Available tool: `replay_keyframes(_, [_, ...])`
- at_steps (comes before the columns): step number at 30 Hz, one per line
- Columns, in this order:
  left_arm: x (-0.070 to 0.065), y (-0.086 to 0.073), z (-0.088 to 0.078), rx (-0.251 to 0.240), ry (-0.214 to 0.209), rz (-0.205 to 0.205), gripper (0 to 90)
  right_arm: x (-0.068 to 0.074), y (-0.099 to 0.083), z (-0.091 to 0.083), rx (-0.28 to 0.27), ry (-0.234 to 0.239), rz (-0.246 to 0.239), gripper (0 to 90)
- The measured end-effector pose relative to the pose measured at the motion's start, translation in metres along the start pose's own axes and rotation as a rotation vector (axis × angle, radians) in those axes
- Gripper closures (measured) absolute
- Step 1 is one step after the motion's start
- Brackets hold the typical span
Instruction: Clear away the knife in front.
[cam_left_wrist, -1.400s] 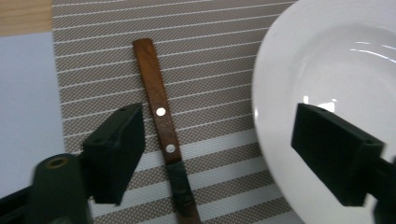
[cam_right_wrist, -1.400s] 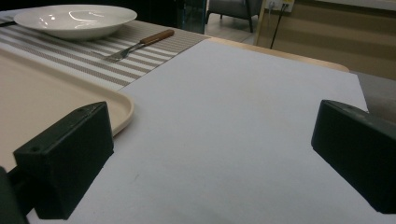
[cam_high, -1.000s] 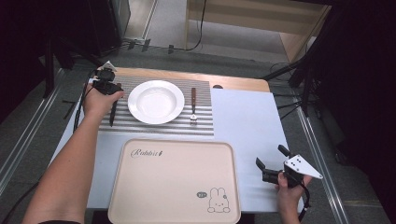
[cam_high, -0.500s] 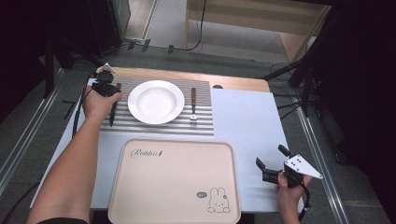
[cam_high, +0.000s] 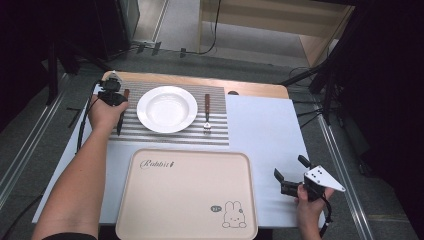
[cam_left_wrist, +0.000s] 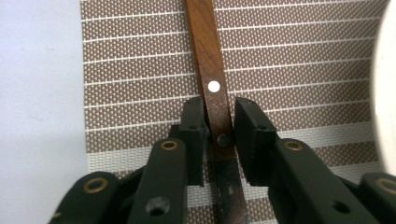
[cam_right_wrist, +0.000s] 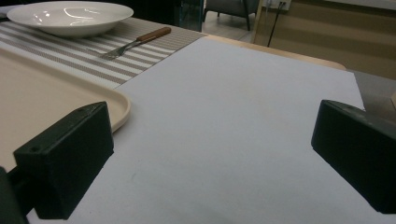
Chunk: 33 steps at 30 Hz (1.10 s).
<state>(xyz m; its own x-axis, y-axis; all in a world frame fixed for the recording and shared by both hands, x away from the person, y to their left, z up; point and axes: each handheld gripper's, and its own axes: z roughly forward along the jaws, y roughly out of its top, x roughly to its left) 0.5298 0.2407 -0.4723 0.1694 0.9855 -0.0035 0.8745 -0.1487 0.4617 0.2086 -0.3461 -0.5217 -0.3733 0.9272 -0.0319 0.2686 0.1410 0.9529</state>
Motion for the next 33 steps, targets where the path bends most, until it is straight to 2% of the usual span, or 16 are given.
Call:
replay_keyframes(2, [-0.0025,-0.0009,0.0001,0.003,0.017,0.026,74.2,0.0001,0.0000,0.0000,0.001,0.000,0.000,0.0])
replay_keyframes(4, [-0.0044,-0.0003,0.0001,0.011,0.031,0.027,74.4,0.0002,-0.0001,-0.0001,0.003,-0.002,0.001,0.0])
replay_keyframes(17, [-0.0004,0.0003,0.0004,0.018,0.006,0.009,75.9,0.0002,-0.0001,0.0004,0.006,-0.005,-0.002,0.0])
replay_keyframes(20, [-0.0001,0.0000,0.0001,0.018,0.005,0.016,76.0,0.0004,-0.0001,0.0003,0.006,-0.005,-0.002,0.0])
replay_keyframes(26, [-0.0007,-0.0026,0.0002,-0.002,0.008,0.016,76.3,0.0006,0.0000,0.0009,0.009,-0.007,-0.002,0.0])
replay_keyframes(29, [0.0022,-0.0053,0.0000,-0.021,-0.011,0.004,76.5,0.0003,-0.0001,0.0010,0.009,-0.007,-0.001,0.0])
replay_keyframes(33, [0.0013,-0.0053,-0.0003,-0.021,-0.008,0.008,76.6,0.0003,-0.0001,0.0011,0.011,-0.007,-0.002,0.0])
